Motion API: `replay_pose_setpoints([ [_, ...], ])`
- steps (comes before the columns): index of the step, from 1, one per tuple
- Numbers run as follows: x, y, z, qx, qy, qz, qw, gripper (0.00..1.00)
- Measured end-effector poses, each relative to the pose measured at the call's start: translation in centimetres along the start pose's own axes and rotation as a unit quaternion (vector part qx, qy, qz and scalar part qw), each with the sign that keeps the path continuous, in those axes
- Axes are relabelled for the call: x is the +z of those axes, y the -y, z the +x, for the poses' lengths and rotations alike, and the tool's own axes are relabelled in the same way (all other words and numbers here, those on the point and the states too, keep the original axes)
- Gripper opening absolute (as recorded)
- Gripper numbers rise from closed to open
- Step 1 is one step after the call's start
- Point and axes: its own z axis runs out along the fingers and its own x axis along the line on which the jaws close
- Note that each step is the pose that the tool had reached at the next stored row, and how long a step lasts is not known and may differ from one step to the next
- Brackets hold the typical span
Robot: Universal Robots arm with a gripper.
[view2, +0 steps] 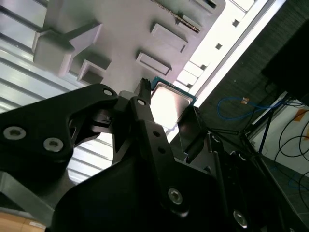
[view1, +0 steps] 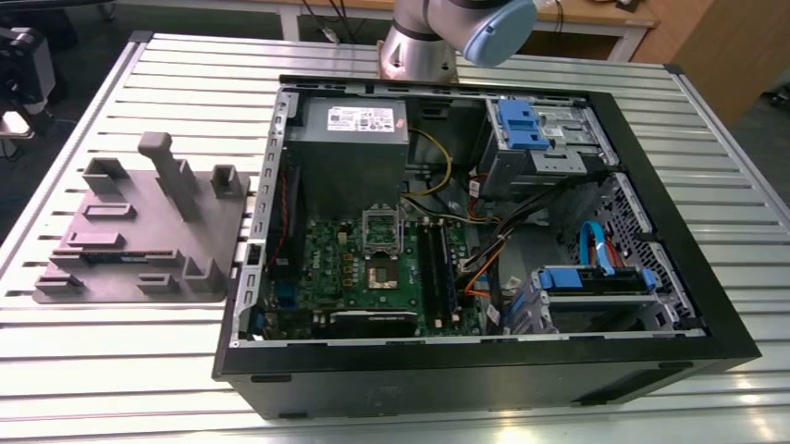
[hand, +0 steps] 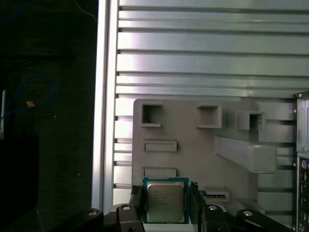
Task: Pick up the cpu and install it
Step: 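Pick up the cpu and move it towards the insertion slot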
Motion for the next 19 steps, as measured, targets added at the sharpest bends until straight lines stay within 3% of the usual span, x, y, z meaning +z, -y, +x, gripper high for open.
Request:
replay_pose_setpoints([
  [19, -2.42, -0.08, 0.02, 0.000, 0.0000, 0.0000, 1.00000, 0.47],
])
